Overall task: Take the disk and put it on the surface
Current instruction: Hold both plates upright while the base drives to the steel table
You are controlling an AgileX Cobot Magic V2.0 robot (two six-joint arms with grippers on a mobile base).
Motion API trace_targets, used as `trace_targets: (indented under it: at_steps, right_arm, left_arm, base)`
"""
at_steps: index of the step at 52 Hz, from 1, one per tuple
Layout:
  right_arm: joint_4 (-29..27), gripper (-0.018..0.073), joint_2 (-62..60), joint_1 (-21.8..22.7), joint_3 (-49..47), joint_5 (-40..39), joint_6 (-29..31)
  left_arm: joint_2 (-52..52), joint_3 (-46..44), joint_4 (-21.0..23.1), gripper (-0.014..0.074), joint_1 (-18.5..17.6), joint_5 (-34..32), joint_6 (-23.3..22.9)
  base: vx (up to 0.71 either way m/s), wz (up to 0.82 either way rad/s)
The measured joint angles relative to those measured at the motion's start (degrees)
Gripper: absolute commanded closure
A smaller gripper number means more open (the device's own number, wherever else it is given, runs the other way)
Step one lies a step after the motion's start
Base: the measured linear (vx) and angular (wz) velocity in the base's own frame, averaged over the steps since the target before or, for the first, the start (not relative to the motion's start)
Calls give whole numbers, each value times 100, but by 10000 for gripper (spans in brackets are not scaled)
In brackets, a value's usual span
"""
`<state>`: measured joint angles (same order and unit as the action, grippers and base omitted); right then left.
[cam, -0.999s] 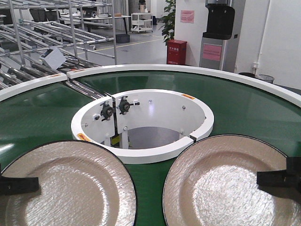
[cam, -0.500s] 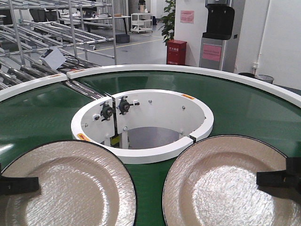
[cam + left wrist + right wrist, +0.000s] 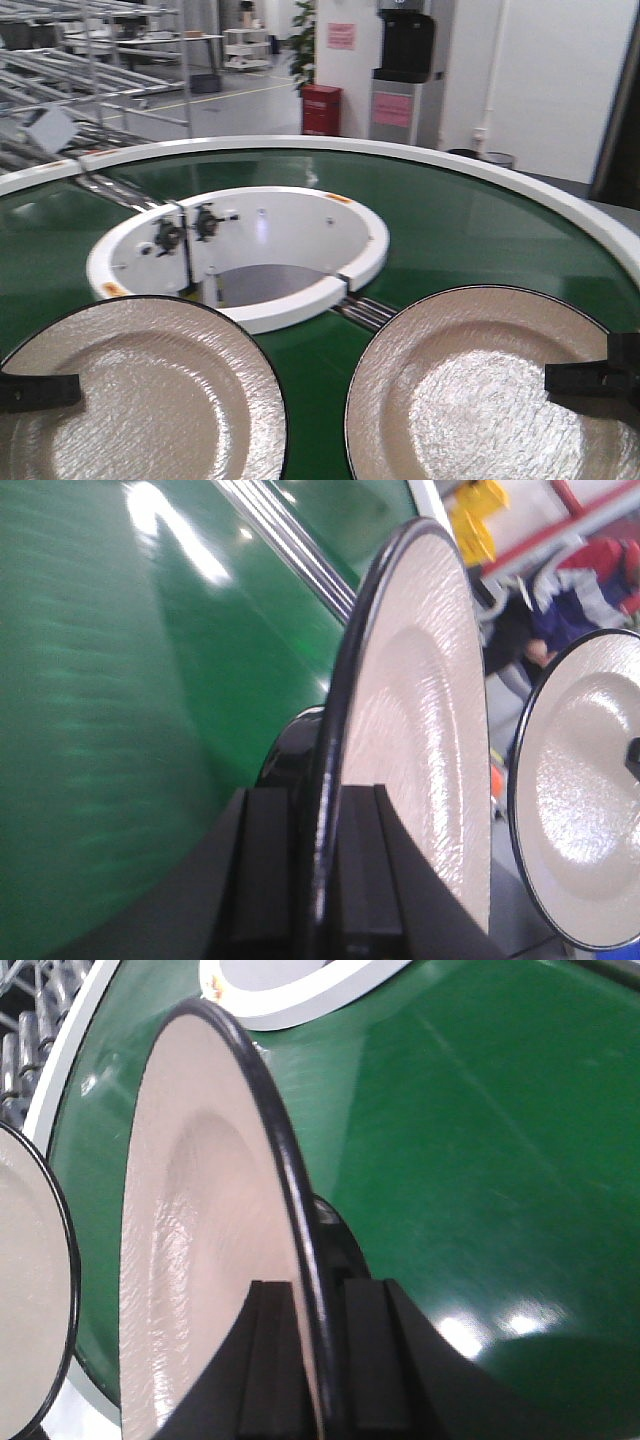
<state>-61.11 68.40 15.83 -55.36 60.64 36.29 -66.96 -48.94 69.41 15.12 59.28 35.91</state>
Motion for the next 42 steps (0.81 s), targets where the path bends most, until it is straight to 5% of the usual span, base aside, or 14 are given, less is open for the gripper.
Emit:
trace_targets:
  at_steps: [42]
  right_arm:
    - [0,568,0,0,0,-15,0]
  left_arm:
    - [0,0,0,598,0,45,0]
  base:
    - [-16,-60]
